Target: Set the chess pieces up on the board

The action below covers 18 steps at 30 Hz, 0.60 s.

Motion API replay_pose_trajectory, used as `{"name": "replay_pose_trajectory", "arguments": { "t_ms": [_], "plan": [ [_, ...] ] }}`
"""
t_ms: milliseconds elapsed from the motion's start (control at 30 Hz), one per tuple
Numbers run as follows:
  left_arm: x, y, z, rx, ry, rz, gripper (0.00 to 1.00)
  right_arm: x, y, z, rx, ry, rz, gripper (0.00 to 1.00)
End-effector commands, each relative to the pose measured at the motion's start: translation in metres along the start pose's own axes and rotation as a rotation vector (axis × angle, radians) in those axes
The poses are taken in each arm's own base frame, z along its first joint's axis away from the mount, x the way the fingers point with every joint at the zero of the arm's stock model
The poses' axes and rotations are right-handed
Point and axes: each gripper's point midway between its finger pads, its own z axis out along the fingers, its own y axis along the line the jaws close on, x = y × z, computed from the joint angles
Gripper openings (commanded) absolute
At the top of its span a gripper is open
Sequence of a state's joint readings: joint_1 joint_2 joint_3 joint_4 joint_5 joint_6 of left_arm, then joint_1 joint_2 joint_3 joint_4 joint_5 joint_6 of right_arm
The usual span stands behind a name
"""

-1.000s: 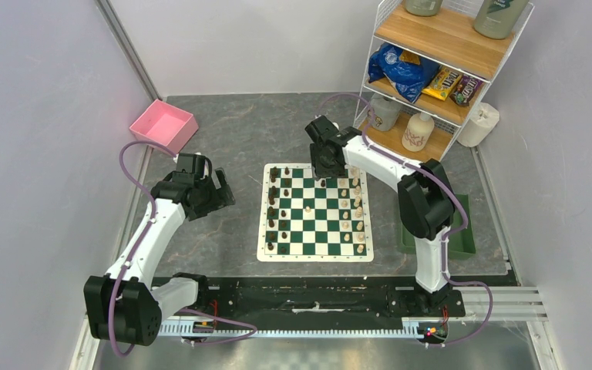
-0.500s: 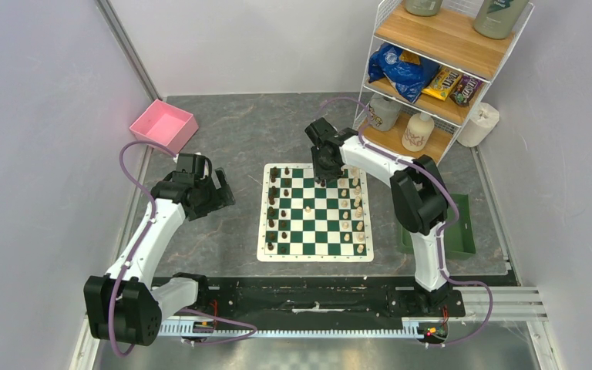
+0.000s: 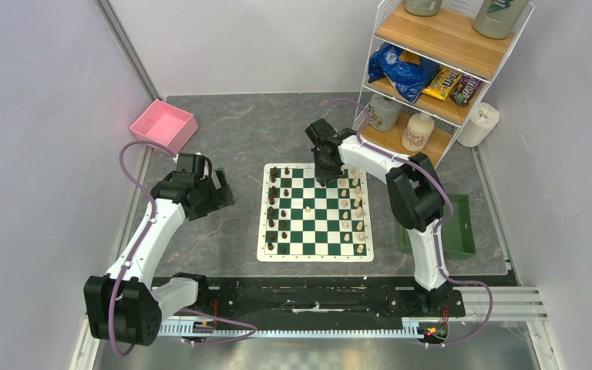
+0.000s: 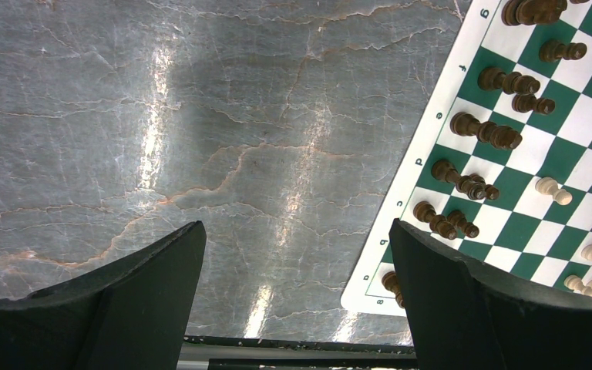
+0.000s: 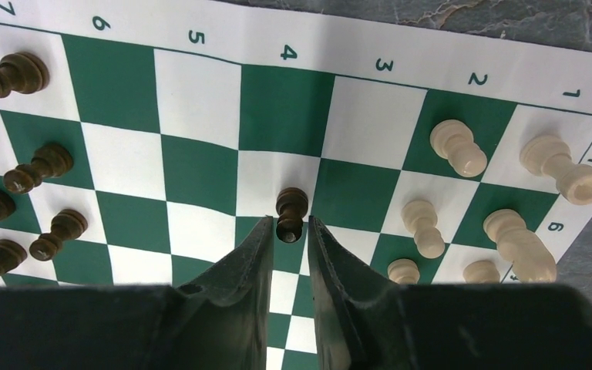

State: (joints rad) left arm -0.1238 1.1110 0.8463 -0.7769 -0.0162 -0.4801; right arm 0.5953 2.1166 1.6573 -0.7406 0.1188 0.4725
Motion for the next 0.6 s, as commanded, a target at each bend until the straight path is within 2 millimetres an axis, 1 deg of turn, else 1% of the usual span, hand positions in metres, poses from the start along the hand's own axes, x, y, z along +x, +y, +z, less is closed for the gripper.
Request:
{"name": "replay_pose_trajectory", "arguments": {
  "t_ms": [0, 167, 300, 400, 567],
  "plan": [
    [-0.013, -0.007, -0.007, 0.028, -0.031, 0.014, 0.96, -0.017, 0.005, -0.004, -0.024, -0.039, -0.003, 0.29],
    [-0.013, -0.007, -0.007, 0.027, -0.029, 0.014, 0.96, -0.018, 0.006, -0.005, -0.028, -0.043, -0.007, 0.21],
    [-0.012, -0.007, -0.006, 0.026, -0.027, 0.014, 0.96, -0.021, 0.006, -0.01, -0.033, -0.056, -0.014, 0.17],
    [-0.012, -0.007, -0.006, 0.026, -0.026, 0.015, 0.96, -0.025, 0.008, -0.02, -0.047, -0.07, -0.019, 0.14],
    [-0.013, -0.007, -0.006, 0.026, -0.027, 0.014, 0.96, -0.028, 0.02, -0.044, -0.098, -0.102, -0.037, 0.14]
  ]
}}
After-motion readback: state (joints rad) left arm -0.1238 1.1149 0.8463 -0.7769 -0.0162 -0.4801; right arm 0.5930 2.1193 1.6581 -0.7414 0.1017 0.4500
